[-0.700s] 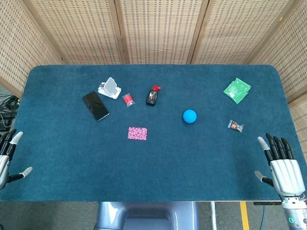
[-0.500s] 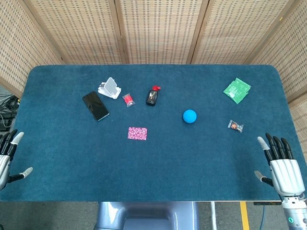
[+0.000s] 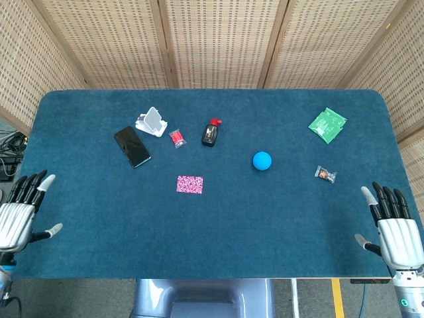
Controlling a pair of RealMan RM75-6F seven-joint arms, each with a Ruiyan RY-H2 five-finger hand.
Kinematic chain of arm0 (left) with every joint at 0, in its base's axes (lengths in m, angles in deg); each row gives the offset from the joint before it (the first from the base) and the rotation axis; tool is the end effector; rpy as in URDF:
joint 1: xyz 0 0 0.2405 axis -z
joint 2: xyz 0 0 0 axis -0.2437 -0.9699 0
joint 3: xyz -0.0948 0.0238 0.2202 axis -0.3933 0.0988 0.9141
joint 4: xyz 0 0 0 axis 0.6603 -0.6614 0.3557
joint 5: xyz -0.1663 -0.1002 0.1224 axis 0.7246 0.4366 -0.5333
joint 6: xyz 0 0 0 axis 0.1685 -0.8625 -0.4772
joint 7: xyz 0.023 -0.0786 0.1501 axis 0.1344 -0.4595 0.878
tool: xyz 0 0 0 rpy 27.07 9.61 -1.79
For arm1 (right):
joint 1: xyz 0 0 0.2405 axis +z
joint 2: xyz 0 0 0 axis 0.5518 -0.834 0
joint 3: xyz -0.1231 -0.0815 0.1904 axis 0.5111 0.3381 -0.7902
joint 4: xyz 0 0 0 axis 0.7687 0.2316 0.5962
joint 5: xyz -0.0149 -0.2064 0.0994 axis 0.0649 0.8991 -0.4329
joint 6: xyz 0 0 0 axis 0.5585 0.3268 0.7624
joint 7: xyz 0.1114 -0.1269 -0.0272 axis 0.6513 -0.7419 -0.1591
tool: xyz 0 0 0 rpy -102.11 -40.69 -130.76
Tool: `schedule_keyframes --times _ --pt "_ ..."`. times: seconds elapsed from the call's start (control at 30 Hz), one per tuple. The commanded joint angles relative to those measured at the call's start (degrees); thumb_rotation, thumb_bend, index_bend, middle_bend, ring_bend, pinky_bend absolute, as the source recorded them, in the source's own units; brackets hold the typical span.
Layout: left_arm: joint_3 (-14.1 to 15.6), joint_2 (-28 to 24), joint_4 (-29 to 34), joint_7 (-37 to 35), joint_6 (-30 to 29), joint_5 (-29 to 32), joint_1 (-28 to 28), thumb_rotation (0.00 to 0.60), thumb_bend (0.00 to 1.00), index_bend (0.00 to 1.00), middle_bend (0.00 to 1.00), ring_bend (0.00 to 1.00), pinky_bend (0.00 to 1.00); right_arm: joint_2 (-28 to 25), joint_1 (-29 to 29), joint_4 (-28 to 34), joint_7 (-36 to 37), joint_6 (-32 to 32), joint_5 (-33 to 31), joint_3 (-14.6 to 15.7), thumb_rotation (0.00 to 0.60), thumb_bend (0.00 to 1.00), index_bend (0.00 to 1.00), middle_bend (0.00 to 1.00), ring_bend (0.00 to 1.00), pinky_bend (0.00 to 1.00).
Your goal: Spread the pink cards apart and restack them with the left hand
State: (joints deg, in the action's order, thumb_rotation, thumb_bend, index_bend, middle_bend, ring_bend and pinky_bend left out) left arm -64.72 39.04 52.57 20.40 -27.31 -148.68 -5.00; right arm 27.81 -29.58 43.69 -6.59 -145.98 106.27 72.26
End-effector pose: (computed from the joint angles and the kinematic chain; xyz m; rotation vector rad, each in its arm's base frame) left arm -0.2698 0.2298 0.1253 -1.5182 -0.8180 -0.9436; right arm -0.2922 -0.2086 0.1414 1.4091 -0.6938 0.8837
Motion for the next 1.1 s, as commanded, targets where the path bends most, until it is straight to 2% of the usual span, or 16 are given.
schedule_keyframes --times 0.03,0.07,0.1,0.2,0.23,0.27,0.33,0.5,0.63,0.9,1.1 --pt "-3.2 1.3 3.2 5.7 6.4 1.0 6.0 0.6 0.89 0.0 0.0 0.0 0.0 0.2 0.3 -0.3 -0.2 0.9 -1.3 -0.5 0.6 0.0 0.0 0.0 0.0 0.0" --pt "-4.1 1.6 4.1 6.7 8.6 1.8 7.8 0.6 0.96 0.0 0.0 0.0 0.0 0.2 0.5 -0.3 -0.3 1.2 -1.7 -0.7 0.6 0.0 0.0 0.0 0.0 0.0" --pt "-5.0 2.0 5.1 7.2 11.9 2.8 10.2 0.6 0.99 0.0 0.0 0.0 0.0 0.2 0.6 -0.3 -0.3 1.4 -2.1 -0.9 0.6 0.0 0.0 0.0 0.0 0.0" --pt "-7.4 3.3 6.0 7.9 20.9 6.5 16.6 0.6 1.0 0.0 0.0 0.0 0.0 0.3 0.7 -0.3 0.2 2.2 -3.1 -1.1 0.6 0.0 0.0 0.0 0.0 0.0" --pt "-8.6 5.3 5.1 10.1 27.0 8.5 21.2 0.6 1.0 0.0 0.0 0.0 0.0 0.2 0.8 -0.4 0.4 2.8 -3.7 -1.2 0.6 0.0 0.0 0.0 0.0 0.0" --pt "-9.8 7.7 4.1 10.4 32.5 12.1 25.0 0.6 1.0 0.0 0.0 0.0 0.0 0.2 1.0 -0.5 0.3 3.2 -4.2 -1.3 0.6 0.0 0.0 0.0 0.0 0.0" --pt "-11.2 10.7 1.6 12.7 38.1 18.2 29.7 0.6 1.0 0.0 0.0 0.0 0.0 0.3 1.2 -0.7 0.0 3.6 -4.5 -1.4 0.6 0.0 0.0 0.0 0.0 0.0" --pt "-11.4 15.5 -1.7 15.9 43.5 26.6 36.0 0.6 1.0 0.0 0.0 0.0 0.0 0.5 1.3 -0.9 -0.5 4.0 -5.5 -1.7 0.6 0.0 0.0 0.0 0.0 0.0" --pt "-10.3 18.1 -3.8 18.0 44.8 30.5 39.0 0.6 1.0 0.0 0.0 0.0 0.0 0.5 1.5 -1.0 -0.6 4.5 -6.6 -2.1 0.6 0.0 0.0 0.0 0.0 0.0" --pt "-7.9 22.3 -7.5 17.7 47.5 37.0 43.1 0.6 1.0 0.0 0.0 0.0 0.0 0.6 1.7 -1.6 -0.4 5.5 -8.4 -2.6 0.6 0.0 0.0 0.0 0.0 0.0" --pt "-6.2 25.9 -11.6 15.8 48.9 39.2 45.1 0.6 1.0 0.0 0.0 0.0 0.0 0.5 2.0 -1.9 0.1 6.2 -9.4 -2.9 0.6 0.0 0.0 0.0 0.0 0.0"
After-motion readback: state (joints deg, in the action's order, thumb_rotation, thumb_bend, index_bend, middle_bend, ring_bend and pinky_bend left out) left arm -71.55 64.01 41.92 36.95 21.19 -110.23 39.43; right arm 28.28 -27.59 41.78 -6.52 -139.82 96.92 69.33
